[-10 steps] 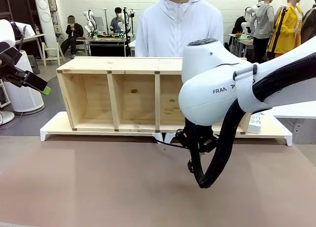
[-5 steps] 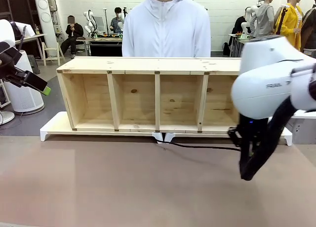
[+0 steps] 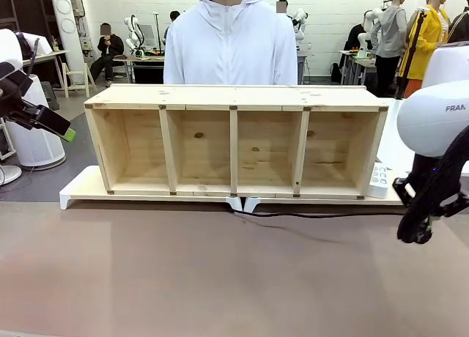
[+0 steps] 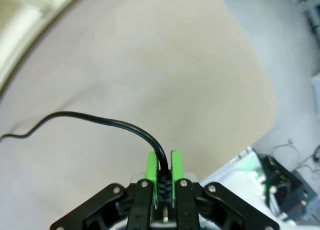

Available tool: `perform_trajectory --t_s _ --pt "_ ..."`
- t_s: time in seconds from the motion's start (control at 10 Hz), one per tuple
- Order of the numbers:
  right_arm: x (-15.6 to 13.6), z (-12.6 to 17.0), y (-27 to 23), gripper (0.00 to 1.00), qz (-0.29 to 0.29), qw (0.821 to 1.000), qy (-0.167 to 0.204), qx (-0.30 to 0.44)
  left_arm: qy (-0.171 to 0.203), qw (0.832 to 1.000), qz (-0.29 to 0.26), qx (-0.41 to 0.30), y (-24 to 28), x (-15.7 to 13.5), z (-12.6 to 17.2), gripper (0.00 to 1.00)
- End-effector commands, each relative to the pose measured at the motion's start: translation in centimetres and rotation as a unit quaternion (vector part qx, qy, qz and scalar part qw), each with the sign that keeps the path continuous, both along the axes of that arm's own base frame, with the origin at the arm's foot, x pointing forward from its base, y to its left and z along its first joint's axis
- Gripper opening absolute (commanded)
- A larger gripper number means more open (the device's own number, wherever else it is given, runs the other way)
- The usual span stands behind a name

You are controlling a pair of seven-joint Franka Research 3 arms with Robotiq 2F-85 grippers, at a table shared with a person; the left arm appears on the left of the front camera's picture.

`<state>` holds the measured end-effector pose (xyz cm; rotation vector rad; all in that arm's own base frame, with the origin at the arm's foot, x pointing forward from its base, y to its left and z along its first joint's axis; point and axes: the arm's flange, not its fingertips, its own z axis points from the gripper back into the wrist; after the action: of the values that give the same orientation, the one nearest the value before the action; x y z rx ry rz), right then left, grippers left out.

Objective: Perform cable management.
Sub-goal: Pull the grasped Power Cable to the location of the Power Strip.

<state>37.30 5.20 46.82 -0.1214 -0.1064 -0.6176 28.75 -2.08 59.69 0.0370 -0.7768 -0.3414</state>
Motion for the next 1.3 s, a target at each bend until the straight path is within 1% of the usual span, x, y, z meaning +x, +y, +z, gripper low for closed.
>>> perform_trajectory --t_s 0.0,0.1,0.2,0.4,0.6,0.9,1.0,1.2 --pt "3.9 1.1 -1.5 0.14 0.006 0.999 -0.04 -0.019 -0.005 1.0 0.001 0.001 0.0 0.3 0.0 1.0" --pt "5.9 1.9 -2.5 0.14 0.003 0.997 -0.07 -0.038 -0.005 1.0 0.001 0.001 0.0 0.3 0.0 1.0" --pt "7.4 2.5 -3.0 0.14 0.019 0.996 -0.084 -0.037 -0.005 1.0 0.001 0.001 0.0 0.3 0.0 1.0" --pt "10.4 3.7 -3.9 0.14 0.028 0.992 -0.113 -0.051 -0.005 1.0 0.001 0.001 0.0 0.3 0.0 1.0" --pt "13.3 4.3 -5.0 0.14 0.011 0.99 -0.117 -0.072 -0.005 1.0 0.001 0.001 0.0 0.3 0.0 1.0" --pt "15.8 4.7 -6.4 0.14 -0.014 0.989 -0.11 -0.093 -0.005 1.0 0.001 0.001 0.0 0.3 0.0 1.0" --pt "16.3 4.8 -6.6 0.14 -0.011 0.989 -0.111 -0.095 -0.005 1.0 0.001 0.001 0.0 0.3 0.0 1.0" --pt "17.3 4.8 -6.6 0.14 -0.004 0.987 -0.133 -0.087 -0.005 1.0 0.001 0.001 0.0 0.3 0.0 1.0"
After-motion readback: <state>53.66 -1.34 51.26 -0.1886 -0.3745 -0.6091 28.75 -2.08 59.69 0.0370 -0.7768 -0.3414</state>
